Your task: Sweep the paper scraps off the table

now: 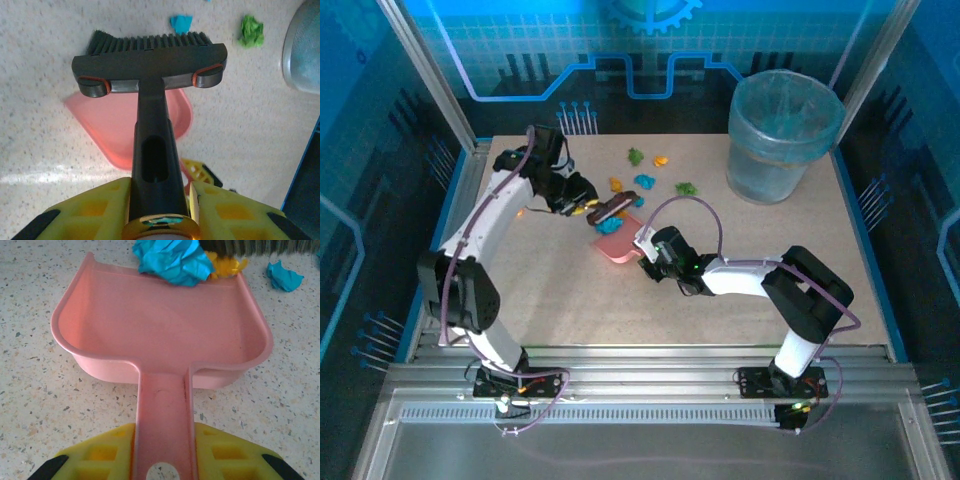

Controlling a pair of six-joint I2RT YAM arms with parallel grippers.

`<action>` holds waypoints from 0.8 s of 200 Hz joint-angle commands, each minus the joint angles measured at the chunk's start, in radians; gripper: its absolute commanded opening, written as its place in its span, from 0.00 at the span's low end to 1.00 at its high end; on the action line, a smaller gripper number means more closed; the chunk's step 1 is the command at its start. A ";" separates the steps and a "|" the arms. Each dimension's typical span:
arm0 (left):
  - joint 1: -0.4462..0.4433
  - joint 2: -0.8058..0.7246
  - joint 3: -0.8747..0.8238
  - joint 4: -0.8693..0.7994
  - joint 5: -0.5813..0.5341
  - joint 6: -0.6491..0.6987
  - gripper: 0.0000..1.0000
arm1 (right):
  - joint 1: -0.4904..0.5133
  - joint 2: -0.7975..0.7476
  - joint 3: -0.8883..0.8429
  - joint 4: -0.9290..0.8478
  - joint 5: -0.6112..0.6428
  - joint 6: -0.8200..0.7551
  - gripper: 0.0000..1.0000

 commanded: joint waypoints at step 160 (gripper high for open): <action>-0.030 -0.330 -0.185 0.089 0.043 -0.130 0.00 | 0.002 -0.057 -0.102 0.218 -0.011 -0.029 0.00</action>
